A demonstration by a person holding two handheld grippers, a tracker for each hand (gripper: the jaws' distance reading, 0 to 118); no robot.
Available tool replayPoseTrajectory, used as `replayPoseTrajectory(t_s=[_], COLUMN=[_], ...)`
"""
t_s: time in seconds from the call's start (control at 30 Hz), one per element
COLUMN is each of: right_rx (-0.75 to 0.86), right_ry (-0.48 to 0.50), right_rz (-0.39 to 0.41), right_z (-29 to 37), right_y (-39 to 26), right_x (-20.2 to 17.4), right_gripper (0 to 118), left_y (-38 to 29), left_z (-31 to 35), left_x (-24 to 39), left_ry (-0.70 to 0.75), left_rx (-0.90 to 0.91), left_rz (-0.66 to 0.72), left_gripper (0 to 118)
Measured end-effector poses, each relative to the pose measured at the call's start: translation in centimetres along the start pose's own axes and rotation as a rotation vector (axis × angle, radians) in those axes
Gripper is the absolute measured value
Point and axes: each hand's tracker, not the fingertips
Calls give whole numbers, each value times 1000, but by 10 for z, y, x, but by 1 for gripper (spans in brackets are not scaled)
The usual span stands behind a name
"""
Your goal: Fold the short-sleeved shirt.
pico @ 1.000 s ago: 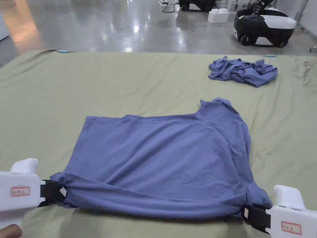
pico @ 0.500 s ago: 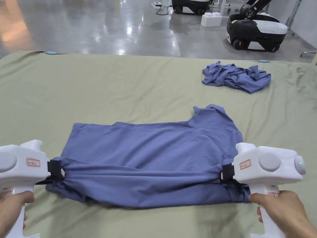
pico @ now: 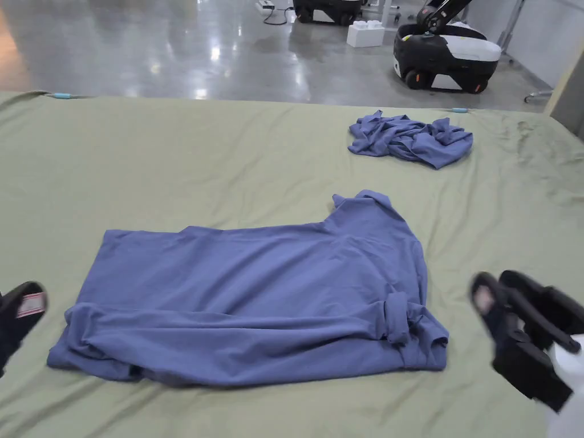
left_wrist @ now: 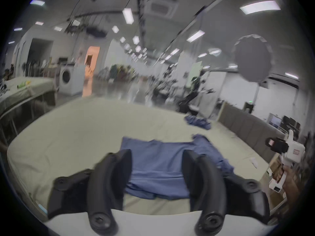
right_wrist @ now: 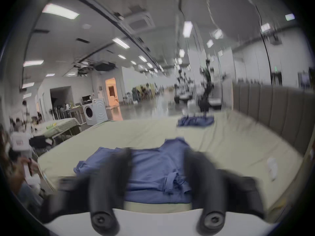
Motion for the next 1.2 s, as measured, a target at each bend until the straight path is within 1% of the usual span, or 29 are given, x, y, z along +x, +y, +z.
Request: replayPoseTrajectory(t_s=[0.03,0.07,0.1,0.13,0.17,0.2,0.23,0.33,0.43,0.47,0.5,0.53,0.57,0.6,0.63,0.67,0.7,0.77,0.83,0.87,0.9,0.93,0.97,1.0,1.03,1.07,1.1,1.17,1.2], right_rx=[14,38,-10,-34,-32,-37,-37,-52,-228,-314,-488,-598,-661,-744,-827,-877,-870,-880,-865,-856,-866,-835,-810,-815,-828,-834,-825,-830,-833], right_ry=[-121,-47,62,-12,-21,17,9,-11,-66,-106,-152,-178,-127,-97,-80,-94,-102,-76,-47,-58,-54,-10,22,-8,-1,9,2,-5,-10], right_rz=[77,48,6,40,75,61,55,28,-8,-38,-65,-87,-103,-112,-185,-188,-167,-138,-166,-186,-239,-277,-287,-264,-255,-253,-264,-272,-282], right_z=[17,32,38,35,36,36,35,8,-69,-105,-144,-177,-205,-224,-238,-242,-242,-244,-231,-231,-231,-223,-220,-215,-217,-212,-210,-210,-211], right_y=[-1,2,7,8,8,11,14,19,12,1,-13,-41,-63,-84,-104,-128,-140,-156,-160,-156,-151,-142,-138,-136,-137,-133,-136,-142,-143], right_x=[-8,-9,-10,-21,-24,-23,-24,-19,5,15,25,46,57,65,72,77,77,76,76,80,84,83,84,82,82,73,72,72,69], right_gripper=[2,2,2,2,2,2,2,2,4,37,85,113,112,107,101,95,92,91,89,80,64,38,13,13,13,13,13,13,13], left_y=[1,2,6,12,2,2,4,-7,-7,-8,-9,-10,-11,-12,-14,-15,-11,-13,-7,-7,-7,-6,-1,1,2,2,0,-11,-20], left_z=[10,27,34,37,33,34,32,38,40,39,39,39,40,40,40,39,35,33,28,23,18,11,7,-1,-13,-27,-48,-91,-115], left_x=[9,21,21,20,27,26,24,13,11,11,12,12,11,10,8,7,17,18,20,22,23,23,9,3,-4,-13,-35,-64,-77], left_ry=[56,155,101,35,75,88,65,72,63,58,61,62,61,59,57,61,70,79,91,107,129,141,142,138,112,92,107,155,173], left_rx=[3,97,87,46,50,59,49,32,23,17,13,7,2,0,-5,-14,-25,-29,-43,-59,-72,-83,-98,-121,-159,-198,-273,-387,-493], left_rz=[-29,-82,-82,-51,-53,-73,-82,-58,-14,-13,-17,-23,-24,-19,-9,-1,6,15,22,21,20,27,44,73,103,133,168,215,236], left_gripper=[0,0,0,0,0,0,0,0,0,0,0,0,0,0,0,0,0,0,0,0,0,0,4,22,51,93,101,101,101])
